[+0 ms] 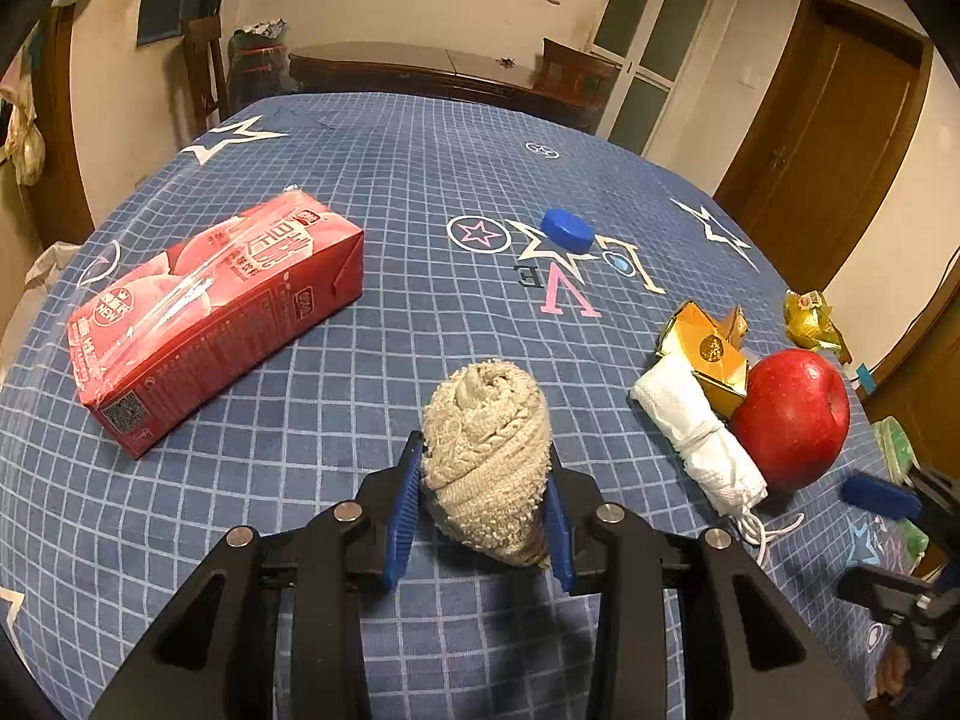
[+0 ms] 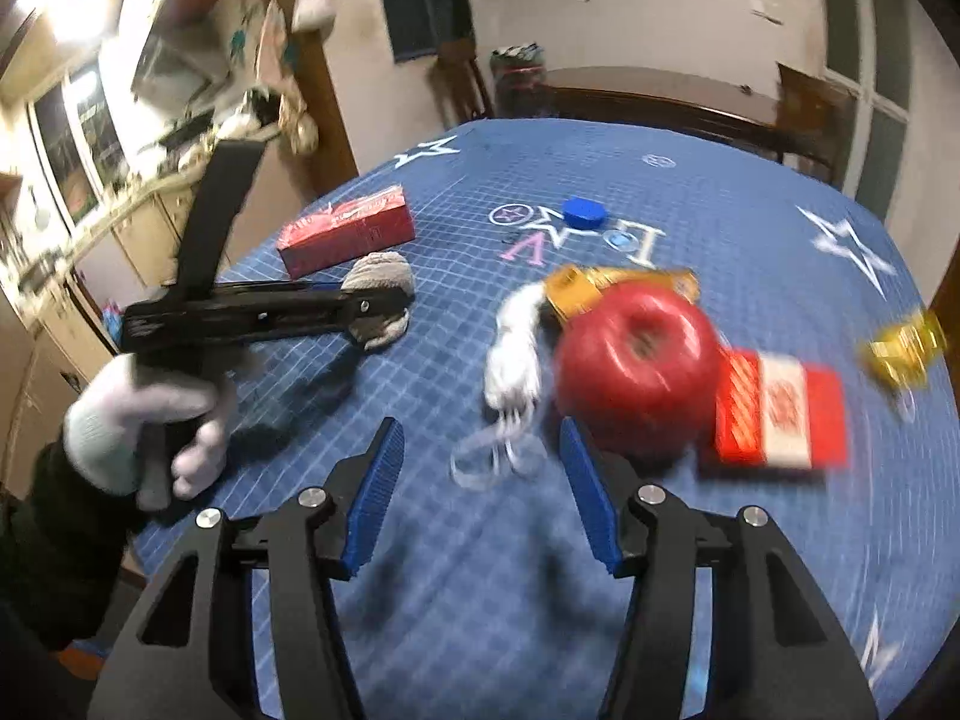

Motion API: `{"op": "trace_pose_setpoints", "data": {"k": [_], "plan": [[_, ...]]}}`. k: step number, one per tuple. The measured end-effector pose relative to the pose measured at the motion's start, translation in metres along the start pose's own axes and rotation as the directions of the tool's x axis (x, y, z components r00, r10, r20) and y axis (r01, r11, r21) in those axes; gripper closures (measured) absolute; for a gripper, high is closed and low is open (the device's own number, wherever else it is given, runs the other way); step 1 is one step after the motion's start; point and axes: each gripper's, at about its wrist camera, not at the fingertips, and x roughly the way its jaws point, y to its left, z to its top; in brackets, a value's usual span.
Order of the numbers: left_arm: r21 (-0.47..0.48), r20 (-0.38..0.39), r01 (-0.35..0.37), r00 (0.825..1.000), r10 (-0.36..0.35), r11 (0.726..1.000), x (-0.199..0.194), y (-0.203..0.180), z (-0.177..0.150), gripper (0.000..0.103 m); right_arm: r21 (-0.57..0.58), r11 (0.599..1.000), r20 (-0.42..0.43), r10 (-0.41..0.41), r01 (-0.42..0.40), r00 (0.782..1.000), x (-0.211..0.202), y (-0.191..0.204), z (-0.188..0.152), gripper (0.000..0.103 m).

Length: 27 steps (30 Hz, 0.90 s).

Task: Collect trash
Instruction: 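Grasp the grey rolled sock with the left tool, then grasp the blue bottle cap with the right tool while the left tool holds the sock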

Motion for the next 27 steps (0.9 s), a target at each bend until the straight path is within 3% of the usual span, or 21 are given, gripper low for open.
{"op": "trace_pose_setpoints", "data": {"k": [4,7,9,13,15,18,21,27], "plan": [[-0.006,0.001,0.005,1.000,-0.005,1.000,0.001,0.000,0.000,0.066,-0.104,0.992,-0.020,-0.080,0.077,0.997,0.029,0.018,0.023,0.051],[-0.008,0.002,0.007,1.000,-0.007,1.000,0.001,0.000,-0.001,0.066,-0.116,0.987,-0.048,-0.118,0.112,0.992,0.046,0.018,0.032,0.055],[-0.010,0.002,0.008,1.000,-0.008,1.000,0.001,0.000,-0.001,0.066,-0.104,0.988,-0.056,-0.116,0.110,0.992,0.052,0.017,0.034,0.055],[-0.011,0.003,0.008,1.000,-0.008,1.000,0.001,0.000,-0.001,0.066,-0.102,0.994,-0.018,-0.032,0.030,0.999,0.037,0.022,0.055,0.055],[-0.012,0.003,0.008,1.000,-0.008,1.000,0.001,0.001,-0.002,0.066,-0.110,0.993,-0.008,-0.045,0.044,0.999,0.036,0.016,0.075,0.054],[-0.012,0.003,0.009,1.000,-0.009,1.000,0.001,0.001,-0.002,0.066,-0.070,0.995,-0.093,-0.076,0.070,0.993,0.064,-0.017,0.113,0.053],[-0.013,0.003,0.008,1.000,-0.008,1.000,0.002,0.000,-0.002,0.065,-0.024,0.995,-0.216,-0.101,0.098,0.971,0.109,-0.054,0.144,0.054],[-0.022,0.005,0.011,1.000,-0.011,1.000,0.001,-0.001,-0.002,0.065,-0.003,0.995,-0.352,-0.099,0.104,0.931,0.164,-0.077,0.179,0.054]]}}
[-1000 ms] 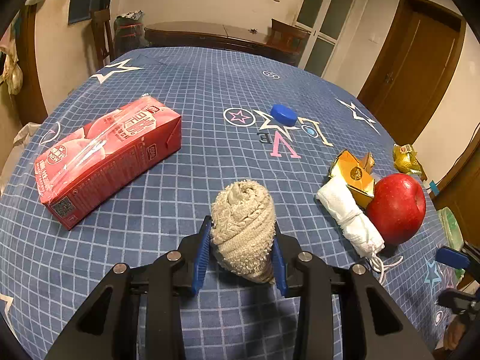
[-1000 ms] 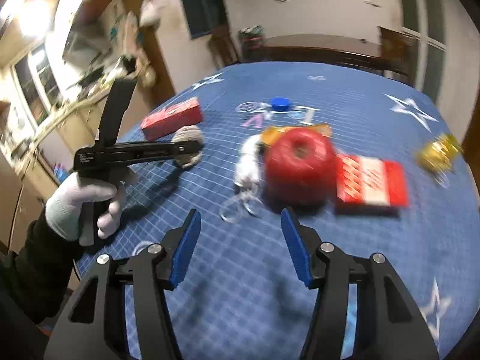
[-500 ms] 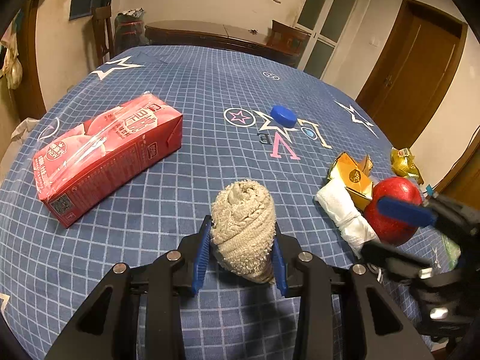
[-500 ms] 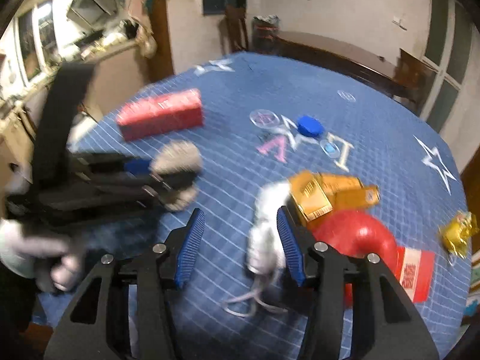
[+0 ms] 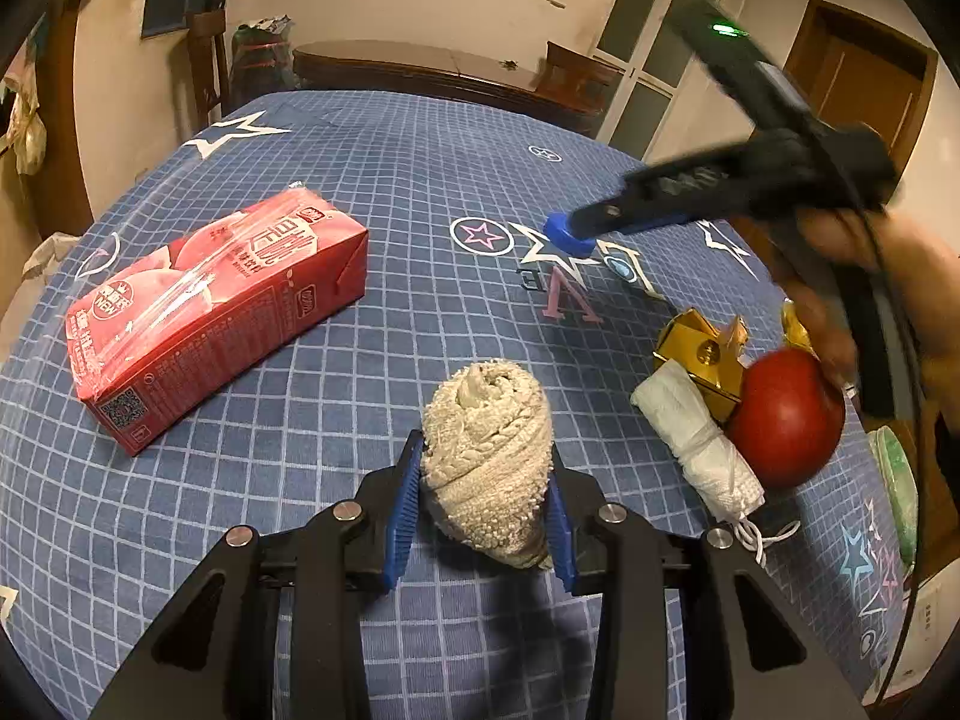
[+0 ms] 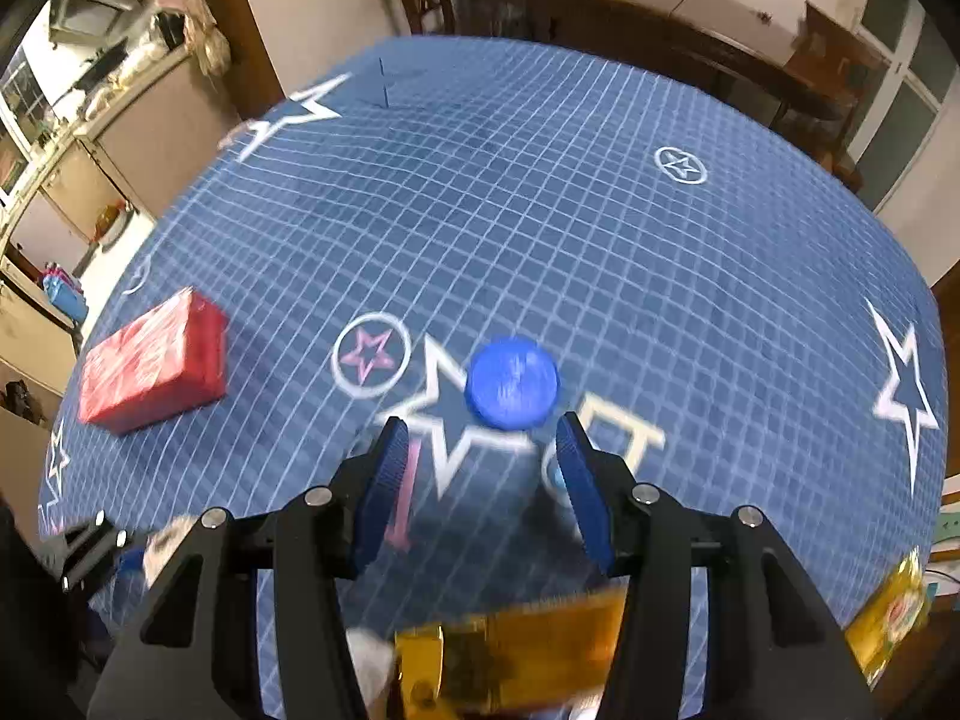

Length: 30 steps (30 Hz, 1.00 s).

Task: Collect trash
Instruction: 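Grasp the blue bottle cap with the right tool while the left tool holds the sock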

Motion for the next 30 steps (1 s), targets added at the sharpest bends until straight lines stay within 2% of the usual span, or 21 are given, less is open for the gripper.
{"op": "trace_pose_setpoints", "data": {"k": [5,9,10,12,16,21,25,26,28,30], "plan": [[-0.001,0.000,0.000,1.000,0.000,1.000,0.000,0.000,0.000,0.065,-0.034,0.997,-0.069,-0.076,0.074,0.995,0.017,0.001,0.020,0.054],[-0.004,0.000,0.004,1.000,-0.004,1.000,0.000,0.001,0.000,0.065,-0.051,0.996,-0.119,-0.084,0.079,0.989,0.035,0.001,0.024,0.054],[-0.005,0.000,0.005,1.000,-0.005,1.000,0.000,0.000,0.000,0.065,-0.047,0.996,-0.113,-0.081,0.076,0.990,0.035,0.000,0.025,0.054],[-0.008,0.001,0.007,1.000,-0.007,1.000,0.000,0.001,0.001,0.064,-0.039,0.998,-0.109,-0.062,0.058,0.992,0.034,-0.001,0.025,0.065],[-0.012,0.002,0.011,1.000,-0.011,1.000,0.001,0.003,0.000,0.064,-0.065,0.995,-0.063,-0.075,0.071,0.995,0.019,0.001,0.016,0.065],[0.003,0.002,-0.008,1.000,0.008,1.000,0.002,0.000,-0.001,0.064,-0.043,0.999,0.092,0.000,0.004,0.996,-0.039,0.013,-0.033,0.065],[0.015,0.001,-0.027,1.000,0.027,1.000,0.002,-0.004,-0.002,0.064,-0.046,0.998,0.225,0.046,-0.036,0.973,-0.083,0.033,-0.094,0.065],[0.015,0.000,-0.028,1.000,0.028,0.999,0.001,-0.005,-0.003,0.064,-0.056,0.998,0.259,0.052,-0.038,0.964,-0.095,0.043,-0.119,0.065],[0.020,-0.002,-0.027,1.000,0.027,0.999,-0.001,-0.007,-0.006,0.064,-0.074,0.997,0.281,0.052,-0.033,0.958,-0.103,0.057,-0.145,0.065],[0.032,-0.005,-0.027,1.000,0.027,0.999,-0.004,-0.011,-0.010,0.064,-0.088,0.995,0.266,0.073,-0.052,0.961,-0.106,0.073,-0.185,0.065]]}}
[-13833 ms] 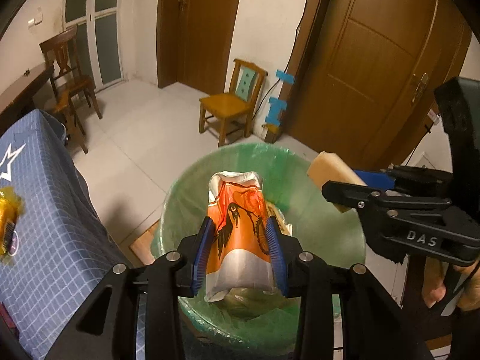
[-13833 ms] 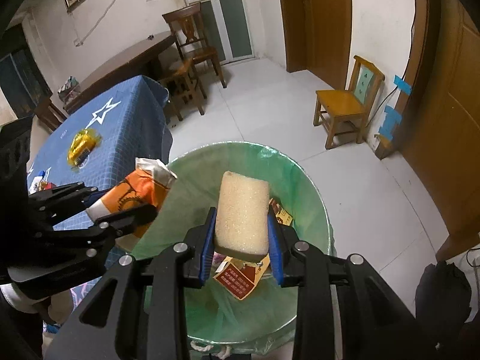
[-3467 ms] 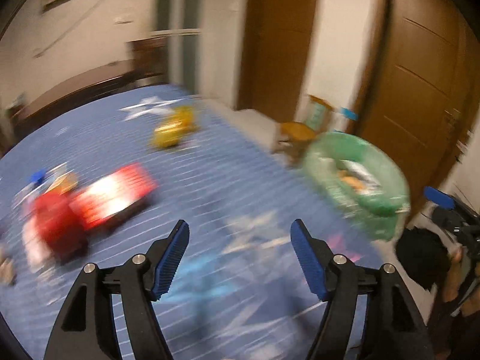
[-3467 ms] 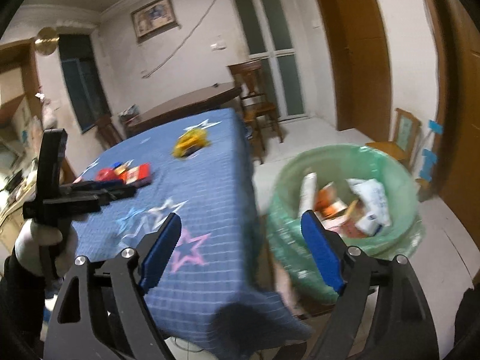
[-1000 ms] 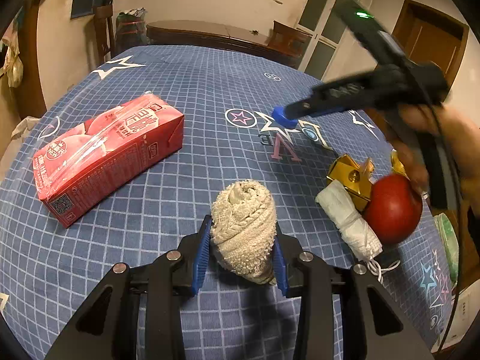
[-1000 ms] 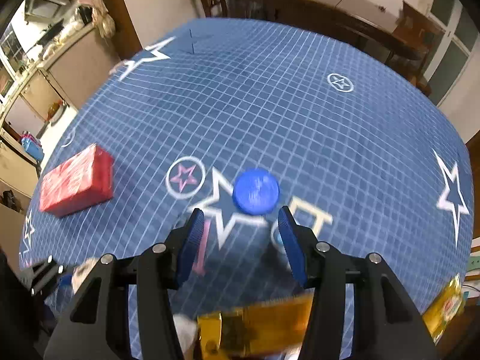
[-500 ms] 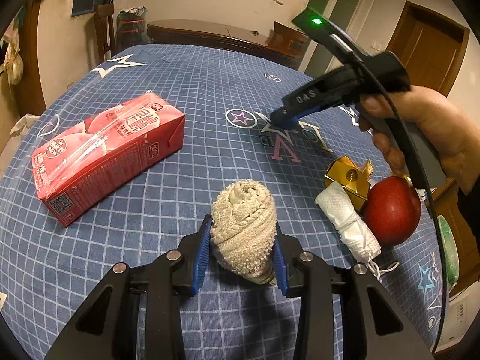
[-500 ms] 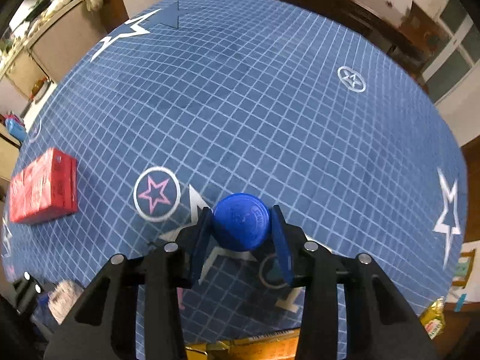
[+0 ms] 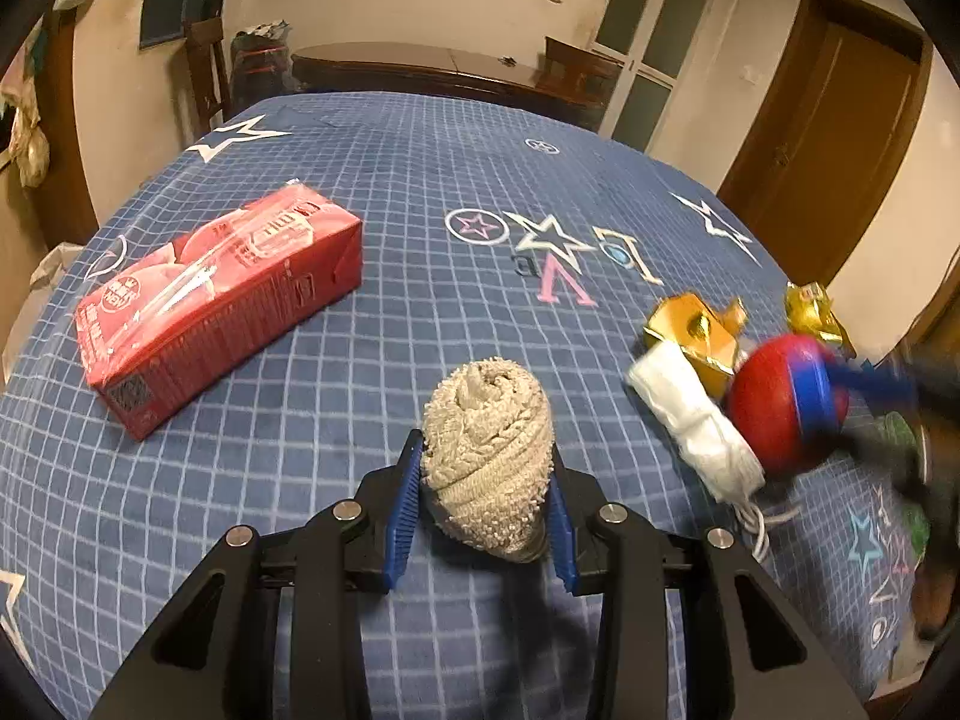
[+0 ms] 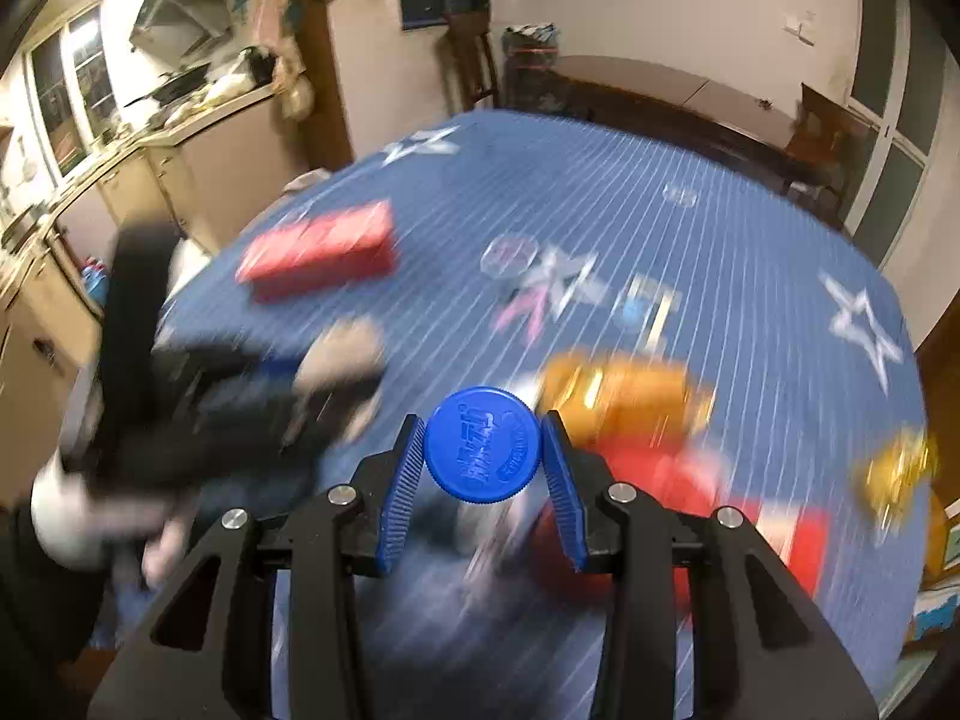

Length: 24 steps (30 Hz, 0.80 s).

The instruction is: Collect trash

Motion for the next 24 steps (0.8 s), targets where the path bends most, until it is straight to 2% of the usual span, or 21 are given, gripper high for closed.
{"op": "trace_pose_setpoints", "data": {"k": [3,6,7,8,10,13,15,17,18,19,24], "plan": [[0.005,0.000,-0.006,1.000,0.006,1.000,-0.003,-0.002,-0.005,0.064,-0.030,0.999,-0.060,-0.035,0.033,0.998,0.008,0.013,-0.039,0.064],[0.014,-0.003,-0.003,1.000,0.003,1.000,-0.003,-0.004,-0.005,0.061,-0.026,0.998,-0.086,-0.058,0.056,0.995,0.019,0.013,-0.059,0.064],[0.016,-0.004,0.000,1.000,0.000,1.000,-0.003,-0.004,-0.005,0.060,-0.020,0.998,-0.079,-0.059,0.058,0.995,0.021,0.012,-0.063,0.062],[0.020,-0.006,0.000,1.000,0.001,1.000,-0.003,-0.005,-0.005,0.060,0.000,0.999,-0.066,-0.048,0.049,0.997,0.019,0.011,-0.066,0.052],[0.024,-0.007,0.000,1.000,0.001,1.000,-0.003,-0.005,-0.005,0.060,0.022,0.998,-0.035,-0.053,0.053,0.998,0.012,0.007,-0.071,0.045],[0.058,-0.011,-0.007,1.000,0.008,0.998,0.000,-0.012,-0.004,0.047,0.074,0.997,-0.017,-0.035,0.037,0.999,0.012,0.001,-0.080,0.045],[0.076,-0.012,-0.022,1.000,0.023,0.997,0.002,-0.016,-0.003,0.045,0.083,0.996,-0.001,-0.035,0.035,0.999,0.018,0.001,-0.082,0.046],[0.078,-0.005,-0.055,0.998,0.055,0.995,0.002,-0.017,-0.003,0.052,0.081,0.996,0.012,-0.038,0.037,0.999,0.018,0.004,-0.080,0.058],[0.074,-0.002,-0.064,0.998,0.064,0.995,0.001,-0.016,-0.003,0.063,0.085,0.996,0.020,-0.042,0.040,0.999,0.017,0.005,-0.079,0.060],[0.071,0.006,-0.075,0.997,0.074,0.995,0.000,-0.016,-0.004,0.065,0.083,0.995,0.021,-0.049,0.047,0.999,0.017,0.006,-0.079,0.063],[0.076,0.048,-0.116,0.992,0.113,0.990,-0.013,-0.023,-0.015,0.067,0.080,0.995,0.042,-0.066,0.062,0.997,0.014,0.010,-0.080,0.064]]}}
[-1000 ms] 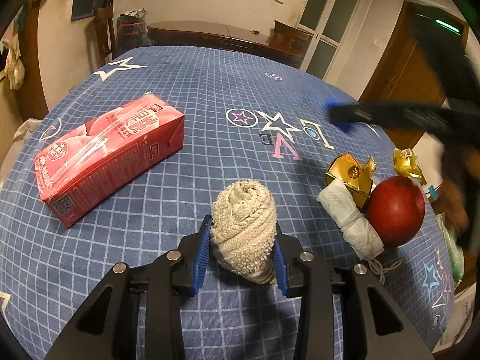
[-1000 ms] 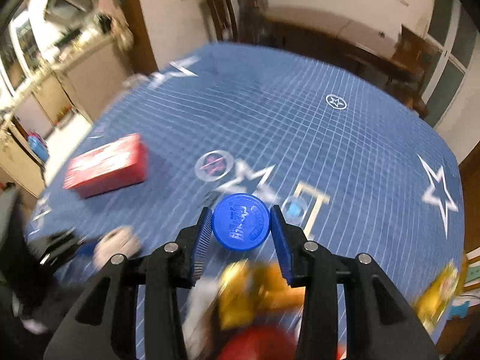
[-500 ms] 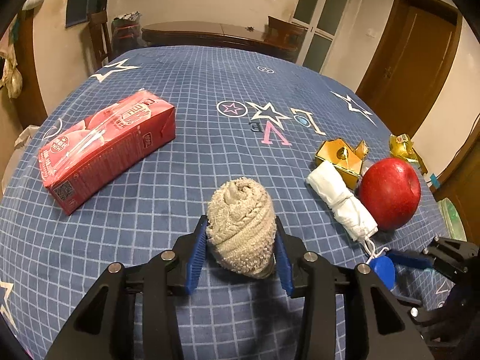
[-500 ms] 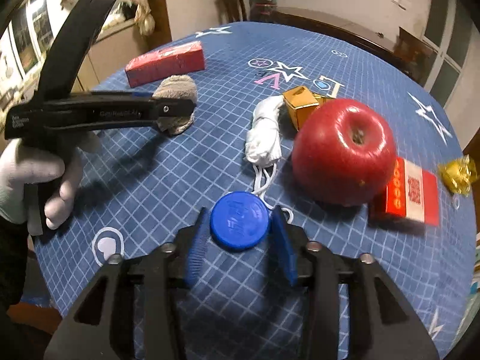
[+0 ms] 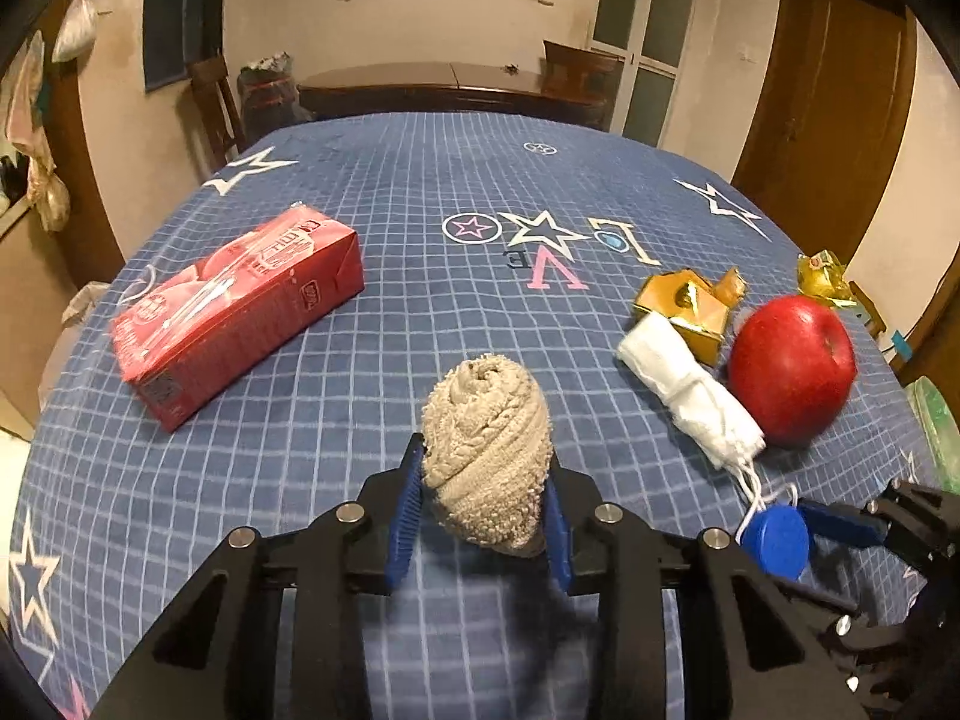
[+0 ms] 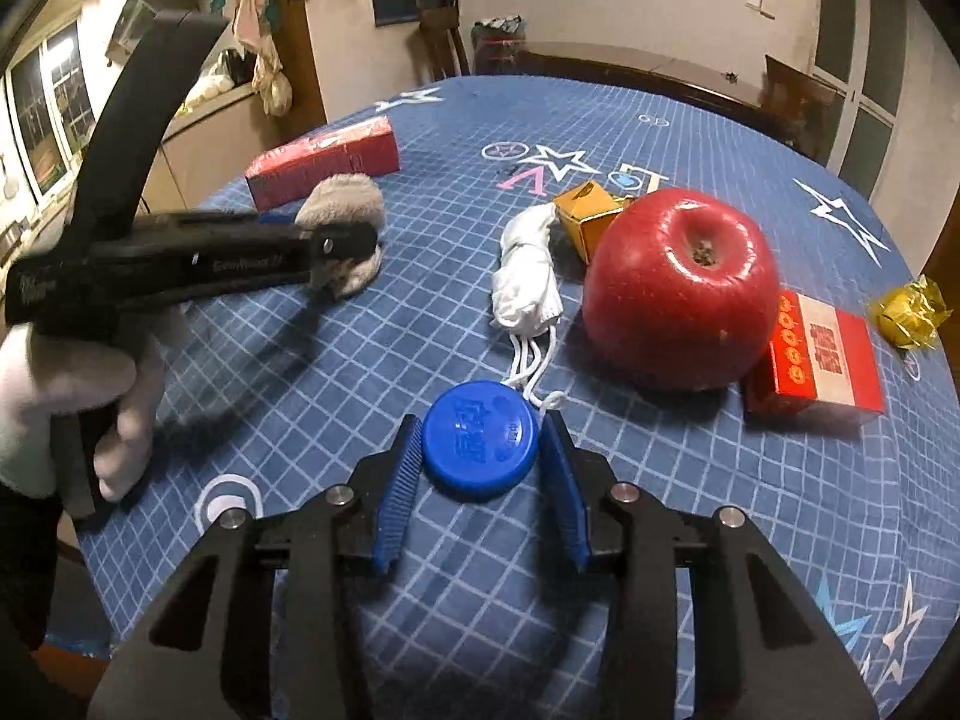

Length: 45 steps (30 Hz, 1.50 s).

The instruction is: Collect trash

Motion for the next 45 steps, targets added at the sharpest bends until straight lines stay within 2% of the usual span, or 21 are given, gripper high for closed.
{"op": "trace_pose_setpoints", "data": {"k": [7,10,13,16,19,22,23,24,25,29,33,36,38,39,41,45], "plan": [[0.012,0.116,-0.034,0.993,0.033,0.999,-0.045,-0.032,-0.029,0.067,0.059,0.996,0.128,-0.079,0.071,0.989,-0.031,-0.005,-0.010,0.064],[0.005,0.182,-0.043,0.982,0.041,0.999,-0.066,-0.045,-0.037,0.067,0.089,0.990,0.201,-0.126,0.110,0.971,-0.053,-0.007,-0.015,0.064],[0.006,0.233,-0.039,0.972,0.036,0.999,-0.084,-0.058,-0.043,0.067,0.126,0.981,0.278,-0.177,0.147,0.944,-0.080,-0.012,-0.021,0.064],[0.015,0.274,-0.033,0.961,0.028,0.999,-0.100,-0.073,-0.046,0.067,0.141,0.976,0.307,-0.201,0.165,0.930,-0.094,-0.016,-0.026,0.064],[0.032,0.278,-0.007,0.961,-0.002,0.999,-0.107,-0.087,-0.049,0.067,0.163,0.977,0.331,-0.185,0.137,0.925,-0.106,-0.021,-0.034,0.064],[0.036,0.273,0.011,0.962,-0.020,0.999,-0.110,-0.095,-0.051,0.066,0.189,0.976,0.377,-0.172,0.106,0.910,-0.122,-0.030,-0.042,0.063],[0.038,0.273,0.015,0.962,-0.024,0.999,-0.112,-0.097,-0.052,0.066,0.206,0.973,0.398,-0.178,0.101,0.900,-0.130,-0.037,-0.045,0.059],[0.039,0.274,0.016,0.961,-0.026,0.999,-0.113,-0.099,-0.052,0.066,0.217,0.972,0.402,-0.174,0.091,0.899,-0.133,-0.041,-0.046,0.053],[0.040,0.271,0.020,0.962,-0.030,0.999,-0.114,-0.101,-0.052,0.066,0.228,0.970,0.395,-0.169,0.082,0.903,-0.134,-0.047,-0.047,0.049],[0.032,0.258,0.030,0.965,-0.037,0.999,-0.113,-0.098,-0.053,0.066,0.311,0.942,0.333,-0.230,0.123,0.914,-0.137,-0.080,-0.059,0.049],[0.014,0.236,0.045,0.971,-0.047,0.999,-0.106,-0.094,-0.053,0.066,0.364,0.912,0.292,-0.303,0.187,0.907,-0.145,-0.104,-0.078,0.049],[0.018,0.231,0.048,0.972,-0.050,0.999,-0.102,-0.092,-0.053,0.066,0.377,0.912,0.258,-0.270,0.161,0.928,-0.142,-0.111,-0.090,0.049],[0.017,0.226,0.048,0.973,-0.051,0.999,-0.099,-0.092,-0.055,0.066,0.363,0.922,0.267,-0.242,0.135,0.933,-0.144,-0.107,-0.101,0.050],[0.015,0.222,0.049,0.974,-0.051,0.999,-0.098,-0.091,-0.055,0.066,0.368,0.925,0.293,-0.209,0.092,0.933,-0.149,-0.104,-0.110,0.051],[0.013,0.216,0.054,0.975,-0.056,0.998,-0.094,-0.089,-0.058,0.066,0.361,0.932,0.362,-0.179,0.039,0.915,-0.167,-0.093,-0.131,0.051],[0.004,0.171,0.088,0.981,-0.088,0.996,-0.076,-0.088,-0.063,0.066,0.362,0.927,0.389,-0.248,0.101,0.887,-0.180,-0.089,-0.162,0.050]]}}
